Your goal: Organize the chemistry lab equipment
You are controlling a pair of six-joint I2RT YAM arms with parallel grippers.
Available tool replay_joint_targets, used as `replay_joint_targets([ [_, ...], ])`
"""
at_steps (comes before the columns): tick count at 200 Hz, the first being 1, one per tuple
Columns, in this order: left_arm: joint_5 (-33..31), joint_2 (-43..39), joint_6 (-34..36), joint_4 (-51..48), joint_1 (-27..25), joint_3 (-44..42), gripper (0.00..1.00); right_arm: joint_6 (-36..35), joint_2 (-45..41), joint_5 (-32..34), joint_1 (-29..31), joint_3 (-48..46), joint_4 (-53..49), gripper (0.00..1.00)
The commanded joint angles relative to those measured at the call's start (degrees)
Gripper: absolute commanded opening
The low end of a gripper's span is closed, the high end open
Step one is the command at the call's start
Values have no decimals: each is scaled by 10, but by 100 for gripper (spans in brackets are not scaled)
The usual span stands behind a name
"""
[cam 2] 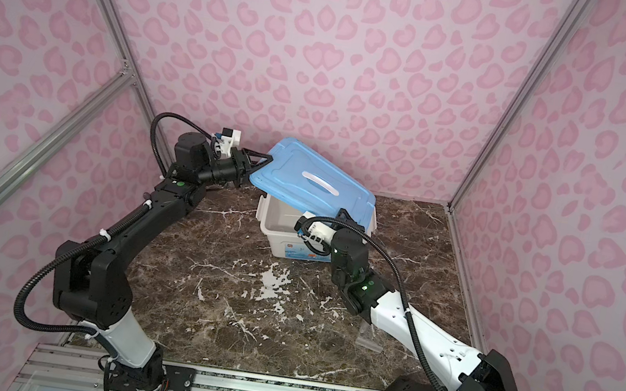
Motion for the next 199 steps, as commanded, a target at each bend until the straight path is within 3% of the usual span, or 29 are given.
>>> replay_joint_targets([
  [1,20,9,-3,30,-2,-4,25,-2,6,-3,1,-12,62,10],
  [70,17,11,-29,57,-2,-10,5,-3,6,0,2,-25,67,25],
  [140,-3,6,-55,97,-2,-21,4,32,-5,2,4,-28,38,65],
  [165,-25,-3,-73,143,-2,-38,4,101,-35,-21,11,-23,-24,72],
  [199,-40,-10,-93,185,-4,-46,4,252,-86,-139,-17,-31,-113,82],
])
